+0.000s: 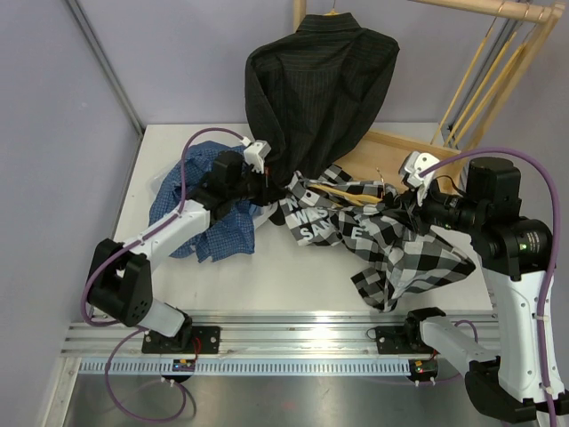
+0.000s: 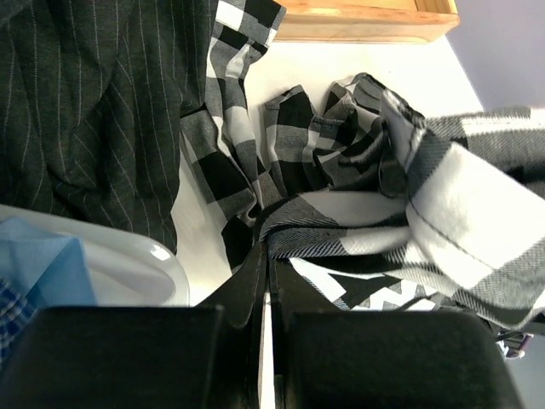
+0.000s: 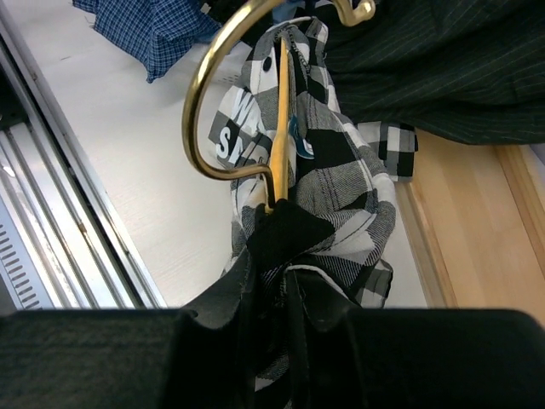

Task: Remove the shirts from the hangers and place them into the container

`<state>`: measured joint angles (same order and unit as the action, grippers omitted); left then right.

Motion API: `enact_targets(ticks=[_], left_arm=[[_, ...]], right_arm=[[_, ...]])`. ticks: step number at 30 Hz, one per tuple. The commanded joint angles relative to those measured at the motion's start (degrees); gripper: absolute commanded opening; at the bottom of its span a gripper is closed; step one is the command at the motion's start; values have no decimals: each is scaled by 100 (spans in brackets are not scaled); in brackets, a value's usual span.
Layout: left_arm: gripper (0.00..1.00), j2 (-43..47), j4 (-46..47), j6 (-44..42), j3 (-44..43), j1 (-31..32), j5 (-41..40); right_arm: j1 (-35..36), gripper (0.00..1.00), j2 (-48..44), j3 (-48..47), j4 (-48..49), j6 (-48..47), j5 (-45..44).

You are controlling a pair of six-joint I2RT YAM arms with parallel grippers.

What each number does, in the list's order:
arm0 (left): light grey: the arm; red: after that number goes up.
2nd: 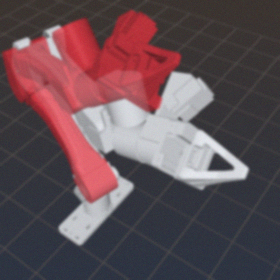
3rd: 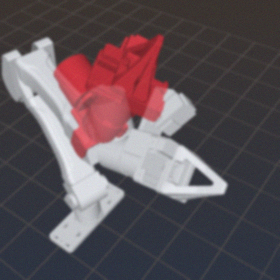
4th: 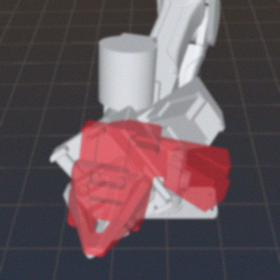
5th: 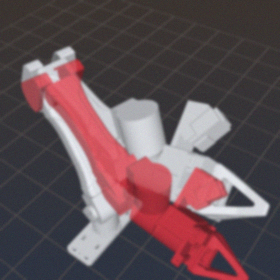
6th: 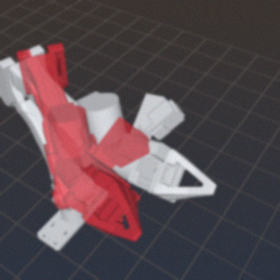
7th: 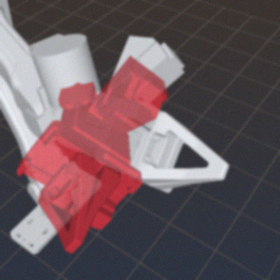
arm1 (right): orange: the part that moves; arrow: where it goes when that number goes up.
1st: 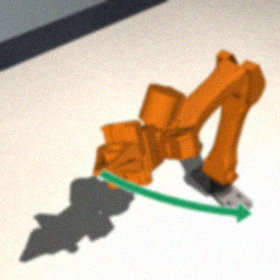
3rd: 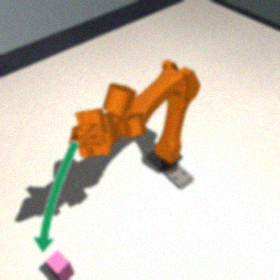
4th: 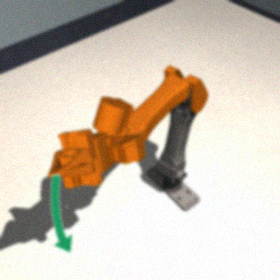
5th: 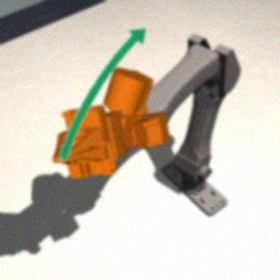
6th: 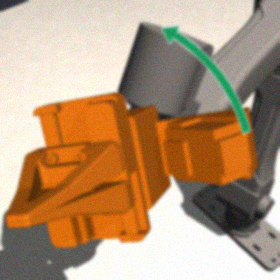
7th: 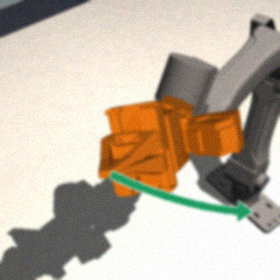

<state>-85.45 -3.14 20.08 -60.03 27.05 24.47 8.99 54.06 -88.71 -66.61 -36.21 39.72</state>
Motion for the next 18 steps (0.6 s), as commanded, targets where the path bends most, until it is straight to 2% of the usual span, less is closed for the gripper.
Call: enact_targets(ticks=[1, 4, 6, 7, 8, 10, 11, 13, 15, 18], left_arm=[[0, 274, -161, -188, 141, -217, -522], [0, 266, -275, -92, 132, -288, -697], [0, 239, -267, 57, 149, -340, -794], [0, 196, -240, 110, 141, -401, -777], [0, 187, -188, 119, 123, -419, -707], [0, 178, -65, 76, 53, -420, -304], [0, 186, 162, 58, 35, -402, 272], [0, 204, 461, -12, 9, -324, 942], [0, 265, 927, 48, 9, -227, 1723], [0, 371, 1420, 224, 97, -156, 2192]], right_arm=[[-21, 0, -159, -384, 588, 254, -202], [-21, 0, -194, -542, 509, 202, -106], [-29, 0, -159, -647, 150, -34, 454], [-29, 0, -133, -761, -52, -375, 1023], [-29, 0, -2, -832, -646, -648, 1333], [-29, 0, 121, -850, -1090, -1255, 1869], [-29, 0, 226, -824, -1378, -1440, 1942], [-29, 0, 315, -675, -1320, -1399, 1908], [-29, 0, 245, -245, -733, -1101, 1470], [-29, 0, 166, 239, -203, -774, 968]])
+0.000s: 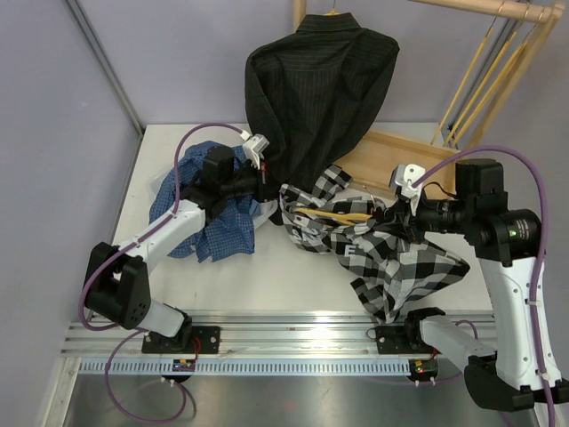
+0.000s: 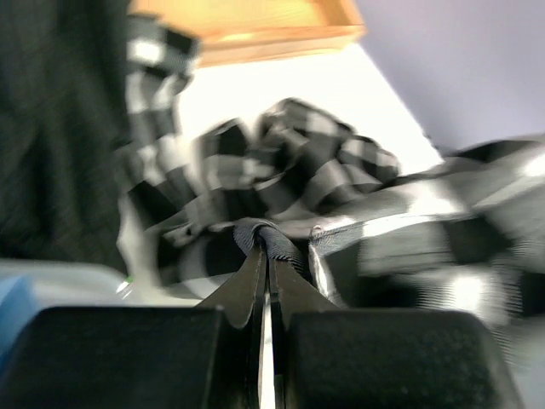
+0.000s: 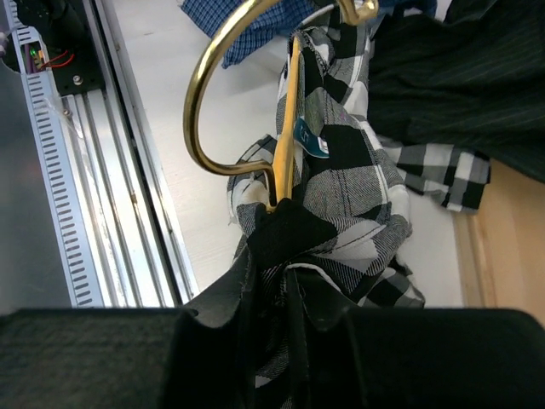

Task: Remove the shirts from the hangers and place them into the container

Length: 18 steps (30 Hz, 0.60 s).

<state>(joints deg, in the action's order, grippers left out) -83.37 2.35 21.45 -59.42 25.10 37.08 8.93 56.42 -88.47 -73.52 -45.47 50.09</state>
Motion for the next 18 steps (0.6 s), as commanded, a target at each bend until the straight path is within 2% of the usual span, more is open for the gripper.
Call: enact_targets(ticks=[1, 7, 11, 12, 14, 18], left_arm=[[0, 172, 916, 122, 44, 39, 933], [0, -64, 531, 105, 9, 39, 468], [0, -328, -591, -79, -105, 39, -594], [0, -381, -752, -184, -114, 39, -1180], [0, -504, -1007, -238, -96, 30, -1666], [0, -575, -1017, -238, -158, 38, -1634]], right_arm=[[-23, 0, -44, 259, 487, 170, -104], [-23, 0, -96, 138, 505, 188, 63], [-23, 0, -307, -337, 715, 565, 10], [-31, 0, -325, -495, 716, 635, -7], [-32, 0, -308, -1022, 594, 777, -148], [-58, 0, -237, -1612, 461, 882, -543]])
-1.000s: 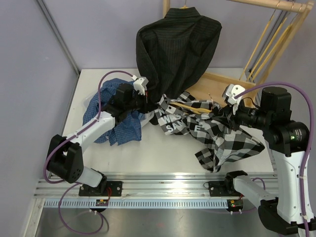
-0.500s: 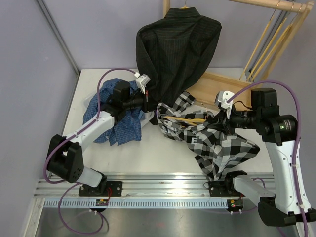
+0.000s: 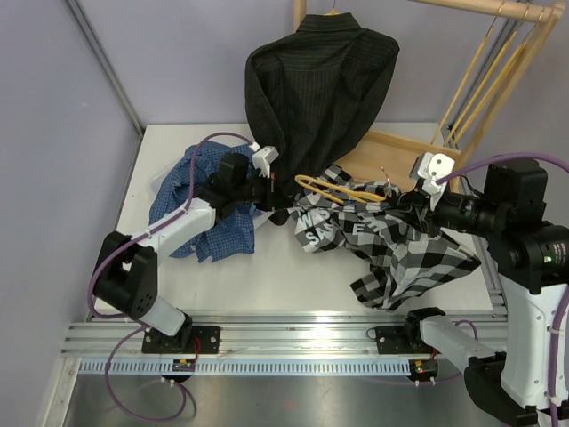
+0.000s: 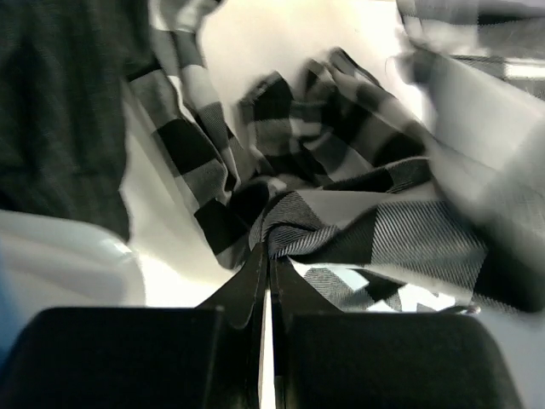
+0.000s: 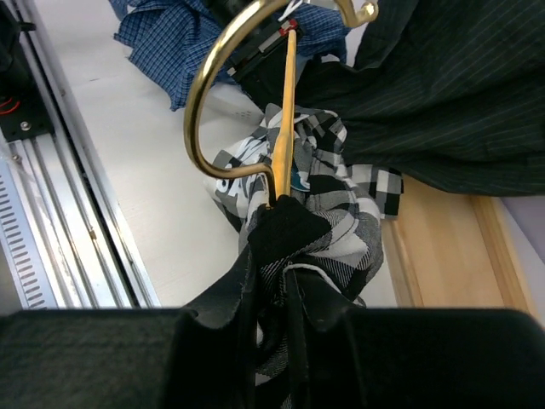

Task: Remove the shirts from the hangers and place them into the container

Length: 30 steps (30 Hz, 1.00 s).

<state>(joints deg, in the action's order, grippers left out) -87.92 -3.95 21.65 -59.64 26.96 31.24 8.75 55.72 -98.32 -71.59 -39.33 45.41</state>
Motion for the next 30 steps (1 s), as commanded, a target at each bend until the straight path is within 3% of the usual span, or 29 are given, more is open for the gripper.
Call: enact_targets(ticks=[1, 4, 8, 9, 10, 12, 13, 17, 19, 26, 30], left_arm=[[0, -111, -362, -266, -145, -156, -998], [0, -33, -291, -310, -154, -156, -761], [1, 222, 366, -249, 57, -156, 229], [7, 414, 603, -197, 179, -156, 398], [29, 564, 771, -179, 241, -156, 557], [51, 1063, 1141, -222, 408, -147, 804], [68, 1240, 1263, -283, 461, -147, 848], [92, 2154, 1353, -661, 611, -130, 1049], [99, 2584, 1257, -968, 646, -95, 1120], [99, 3219, 633, -2497, 830, 309, 1613], [99, 3106, 255, -3456, 866, 1231, 1324]], right_arm=[[-32, 0, -167, -696, 277, 303, -267], [-40, 0, -185, -488, 400, 408, -515], [-40, 0, -264, 84, 812, 584, -769], [-40, 0, -273, 172, 892, 637, -892], [-40, 0, -281, 338, 962, 646, -1128], [-40, 0, -246, 463, 1121, 655, -1375], [-40, 0, -246, 620, 1191, 646, -1594], [-40, 0, -211, 972, 1288, 506, -1606], [-40, 0, -185, 1130, 1253, 313, -1265], [-40, 0, 210, 1386, -547, -1945, 766], [-32, 0, 728, 1316, -1268, -2693, 1110]])
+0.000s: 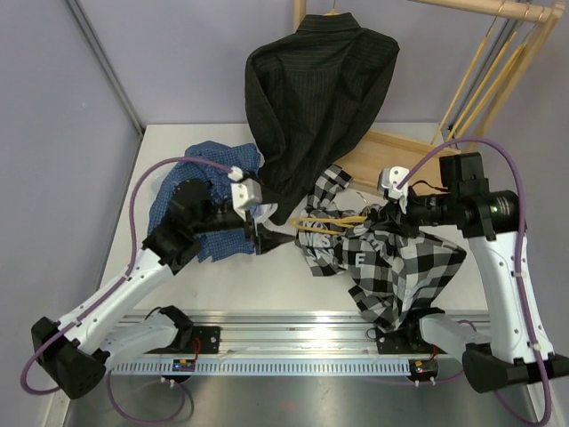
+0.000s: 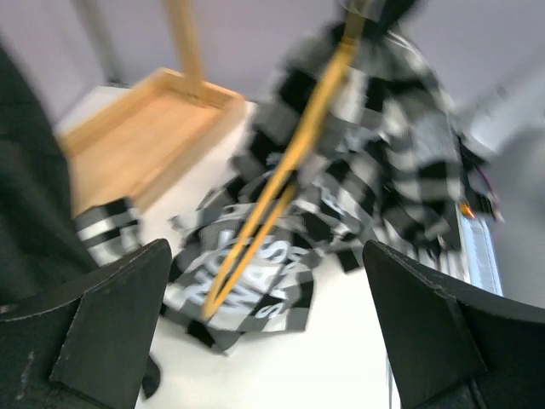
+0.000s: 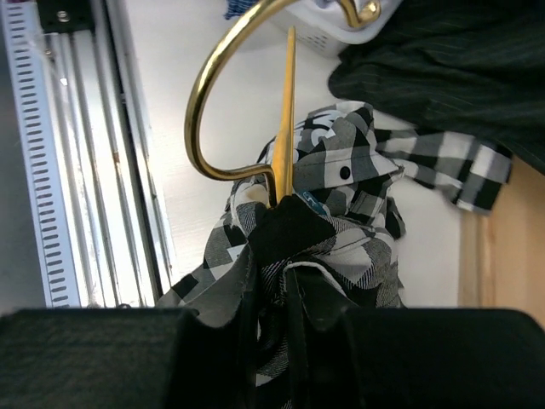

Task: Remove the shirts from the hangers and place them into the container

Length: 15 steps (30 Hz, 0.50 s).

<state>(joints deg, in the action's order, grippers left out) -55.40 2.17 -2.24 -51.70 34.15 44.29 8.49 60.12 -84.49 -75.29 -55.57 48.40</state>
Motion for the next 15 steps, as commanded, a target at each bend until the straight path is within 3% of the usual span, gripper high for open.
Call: enact_targets(ticks=[1, 7, 11, 15], left_arm=[[99, -234, -436, -1181, 38, 679, -78], [96, -1051, -990, -1779, -507, 1602, -1008], [89, -1412, -1009, -1771, -700, 1718, -1765], [88, -1465, -632, -1789, -648, 1718, -2179]], right_arm=[[-5, 0, 447, -77, -1083, -1148, 855], [65, 0, 554, 11, -1182, -1298, 1066], [126, 0, 510, 108, -1146, -1290, 1127], [231, 0, 492, 204, -1137, -1290, 1154]])
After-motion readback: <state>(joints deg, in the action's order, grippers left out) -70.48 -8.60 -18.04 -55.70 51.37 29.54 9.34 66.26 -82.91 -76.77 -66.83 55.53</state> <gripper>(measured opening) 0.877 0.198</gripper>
